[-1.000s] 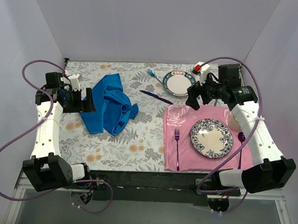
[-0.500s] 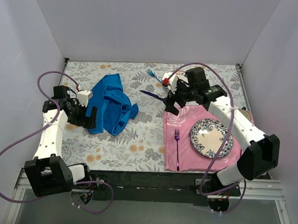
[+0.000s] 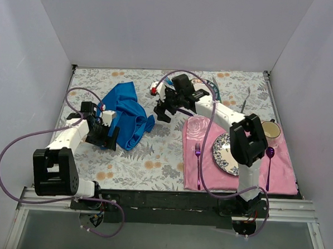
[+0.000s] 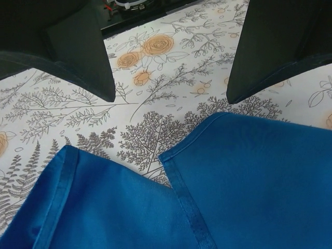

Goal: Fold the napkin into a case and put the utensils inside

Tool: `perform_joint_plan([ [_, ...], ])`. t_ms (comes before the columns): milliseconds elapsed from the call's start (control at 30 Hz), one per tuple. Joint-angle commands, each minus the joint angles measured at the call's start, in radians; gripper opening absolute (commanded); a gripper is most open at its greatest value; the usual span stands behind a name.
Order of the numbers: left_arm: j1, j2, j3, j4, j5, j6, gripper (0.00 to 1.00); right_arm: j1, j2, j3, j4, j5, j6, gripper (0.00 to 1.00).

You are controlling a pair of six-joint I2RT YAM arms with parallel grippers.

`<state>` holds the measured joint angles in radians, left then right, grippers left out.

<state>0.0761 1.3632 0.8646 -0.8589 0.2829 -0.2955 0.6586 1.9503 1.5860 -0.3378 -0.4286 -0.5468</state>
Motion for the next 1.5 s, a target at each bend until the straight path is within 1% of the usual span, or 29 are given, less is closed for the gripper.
perform_joint_plan([
  [0,-0.035,0.025,-0.030,0.109,-0.057,-0.040,0.87,0.041,0.113,0.158,0.085,-0.012,0.021,0.99],
  [100,-0.055,0.072,-0.047,0.165,-0.126,-0.057,0.83,0.053,0.196,0.227,0.092,-0.002,0.024,0.99],
  [200,-0.058,0.137,-0.047,0.198,-0.188,-0.082,0.74,0.067,0.258,0.261,0.095,0.007,0.015,0.99],
  [267,-0.056,0.161,-0.033,0.202,-0.231,-0.105,0.68,0.073,0.291,0.281,0.095,0.022,0.004,0.99],
  [333,-0.056,0.181,-0.016,0.192,-0.244,-0.119,0.66,0.079,0.302,0.275,0.092,0.031,-0.014,0.98],
  [367,-0.055,0.186,0.005,0.184,-0.241,-0.135,0.59,0.082,0.300,0.270,0.092,0.031,-0.019,0.97],
  [433,-0.049,0.195,0.034,0.155,-0.234,-0.145,0.51,0.082,0.292,0.259,0.085,0.034,-0.030,0.95],
  [467,-0.042,0.195,0.065,0.146,-0.231,-0.151,0.46,0.082,0.288,0.247,0.079,0.033,-0.031,0.91],
  [500,-0.036,0.195,0.082,0.121,-0.226,-0.149,0.38,0.081,0.285,0.240,0.069,0.030,-0.038,0.87],
  [533,-0.018,0.192,0.099,0.110,-0.223,-0.149,0.35,0.082,0.277,0.233,0.039,0.008,-0.045,0.81],
  [567,-0.006,0.191,0.138,0.097,-0.214,-0.145,0.30,0.085,0.274,0.215,0.030,0.005,-0.063,0.68],
  [600,0.010,0.191,0.158,0.063,-0.202,-0.142,0.22,0.088,0.271,0.207,0.016,0.008,-0.071,0.61],
  [633,0.046,0.189,0.183,0.045,-0.195,-0.140,0.17,0.091,0.265,0.201,-0.012,0.007,-0.083,0.52],
  [667,0.068,0.189,0.204,0.028,-0.174,-0.136,0.13,0.098,0.262,0.195,-0.032,0.007,-0.103,0.36],
  [700,0.091,0.189,0.253,-0.014,-0.165,-0.122,0.10,0.099,0.257,0.184,-0.046,0.011,-0.111,0.27],
  [733,0.137,0.189,0.273,-0.035,-0.156,-0.111,0.04,0.098,0.243,0.178,-0.062,0.010,-0.119,0.18],
  [767,0.157,0.188,0.292,-0.055,-0.148,-0.099,0.00,0.098,0.234,0.169,-0.097,0.011,-0.128,0.02],
  [800,0.177,0.182,0.318,-0.092,-0.155,-0.061,0.00,0.099,0.222,0.140,-0.108,0.019,-0.145,0.01],
  [867,0.223,0.145,0.315,-0.118,-0.169,-0.015,0.00,0.099,0.173,0.102,-0.133,0.027,-0.166,0.01],
  [900,0.235,0.126,0.304,-0.127,-0.192,0.008,0.00,0.099,0.151,0.045,-0.136,0.036,-0.182,0.01],
  [967,0.274,0.081,0.252,-0.127,-0.211,0.071,0.00,0.099,0.082,-0.007,-0.127,0.037,-0.194,0.01],
  [1033,0.277,0.028,0.249,-0.173,-0.131,0.119,0.00,0.099,0.030,-0.053,-0.115,0.030,-0.161,0.01],
  [1100,0.260,0.004,0.257,-0.204,-0.033,0.099,0.36,0.099,0.010,-0.057,-0.110,0.002,-0.124,0.01],
  [1133,0.213,-0.013,0.255,-0.194,0.008,0.084,0.53,0.099,0.001,-0.047,-0.109,-0.001,-0.087,0.01],
  [1167,0.177,-0.018,0.231,-0.166,0.003,0.018,0.75,0.098,-0.004,-0.046,-0.106,-0.001,-0.067,0.01],
  [1267,0.021,0.002,0.159,-0.027,-0.060,-0.095,0.88,0.096,-0.037,-0.070,-0.101,0.007,-0.041,0.01],
  [1333,-0.056,0.061,0.149,0.046,-0.067,-0.148,0.89,0.096,-0.072,-0.099,-0.101,-0.009,-0.048,0.01],
  [1433,-0.113,0.123,0.148,0.113,-0.094,-0.223,0.85,0.098,-0.105,-0.153,-0.084,0.004,-0.054,0.01],
  [1467,-0.125,0.146,0.146,0.153,-0.135,-0.232,0.85,0.098,-0.108,-0.162,-0.081,0.008,-0.054,0.01],
])
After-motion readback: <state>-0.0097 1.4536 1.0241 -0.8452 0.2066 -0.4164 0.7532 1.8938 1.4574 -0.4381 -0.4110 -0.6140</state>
